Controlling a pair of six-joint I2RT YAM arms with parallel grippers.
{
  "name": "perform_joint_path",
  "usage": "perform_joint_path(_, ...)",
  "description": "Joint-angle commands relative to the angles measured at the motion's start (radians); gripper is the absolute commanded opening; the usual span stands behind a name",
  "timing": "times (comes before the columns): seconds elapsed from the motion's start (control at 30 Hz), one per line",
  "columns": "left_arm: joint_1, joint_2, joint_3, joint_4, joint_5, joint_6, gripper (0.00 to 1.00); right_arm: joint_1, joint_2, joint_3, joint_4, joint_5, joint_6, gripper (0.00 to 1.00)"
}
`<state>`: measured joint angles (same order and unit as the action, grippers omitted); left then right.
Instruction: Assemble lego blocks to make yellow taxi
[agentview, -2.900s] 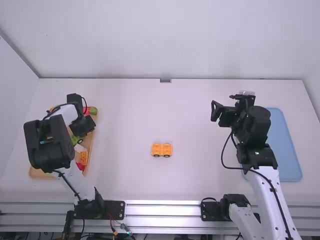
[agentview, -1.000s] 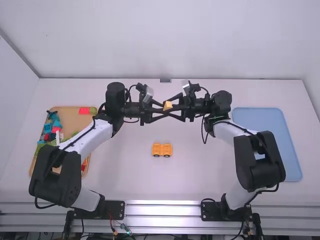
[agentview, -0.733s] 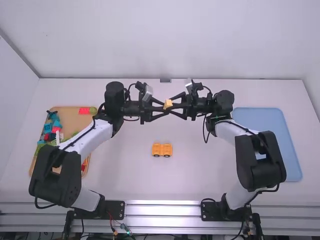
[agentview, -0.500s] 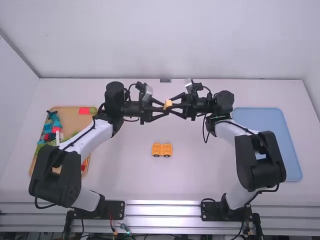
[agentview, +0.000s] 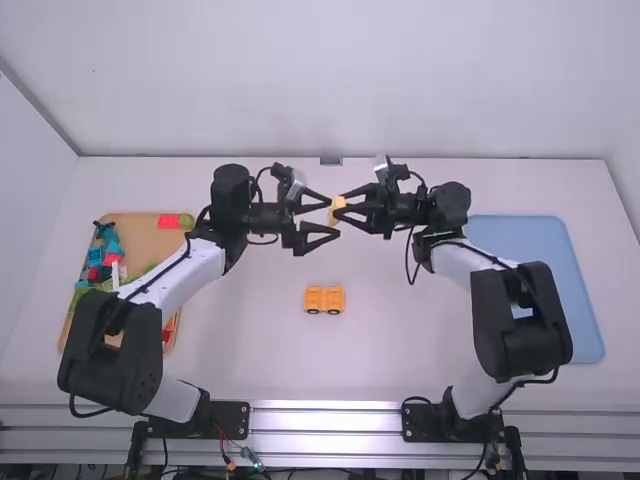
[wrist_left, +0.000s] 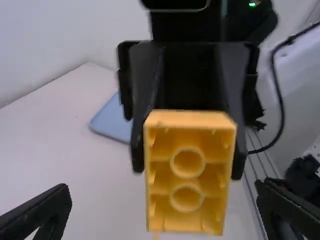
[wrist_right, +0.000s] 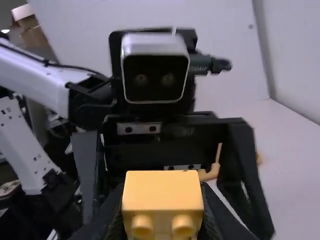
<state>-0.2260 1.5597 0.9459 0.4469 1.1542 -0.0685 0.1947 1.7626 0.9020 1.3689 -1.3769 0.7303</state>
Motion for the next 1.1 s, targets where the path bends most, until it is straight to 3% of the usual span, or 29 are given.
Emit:
perform_joint_path(0.0,0.001,-0.003,-0.005,-0.053,-0.208,0.005,0.99,-0.05,0.005,0.028,-0.013,0.054,0.003,0.03)
perform_joint_path(0.07,0.001,-0.003,-0.005,-0.14,-0.372,0.005,0.99,-0.099,0.004,0.028,-0.09,0.097,-0.021,0.0)
perform_joint_path(0.23,0.006,-0.003,-0.005,-0.239,-0.539,0.005,0.99,-0.153,-0.006,0.029,-0.367,0.25,-0.173,0.0)
perform_joint_path(0.37,0.011,-0.003,-0.005,-0.256,-0.608,0.016,0.99,-0.145,-0.073,0.042,-0.776,0.488,-0.402,0.0)
perform_joint_path(0.43,0.023,-0.003,-0.005,-0.259,-0.642,0.036,0.99,-0.106,-0.127,0.095,-1.078,0.645,-0.571,0.0)
perform_joint_path(0.5,0.028,-0.003,-0.005,-0.261,-0.651,0.069,0.99,-0.073,-0.155,0.143,-1.264,0.75,-0.686,0.0)
perform_joint_path(0.57,0.051,-0.003,-0.005,-0.259,-0.647,0.091,0.99,0.001,-0.181,0.256,-1.611,0.96,-0.872,0.0)
perform_joint_path(0.6,0.053,-0.003,-0.005,-0.259,-0.647,0.09,0.99,0.005,-0.181,0.265,-1.634,0.974,-0.884,0.0)
perform_joint_path(0.7,0.096,-0.003,-0.005,-0.256,-0.632,0.084,0.99,0.098,-0.158,0.384,-1.988,1.159,-1.08,0.0)
perform_joint_path(0.8,0.148,-0.003,-0.005,-0.249,-0.505,0.109,0.99,0.179,-0.104,0.418,-2.167,1.245,-1.255,0.0)
perform_joint_path(1.07,0.34,-0.003,-0.005,-0.253,-0.136,0.2,0.99,0.307,0.048,0.37,-2.256,1.421,-1.498,0.0)
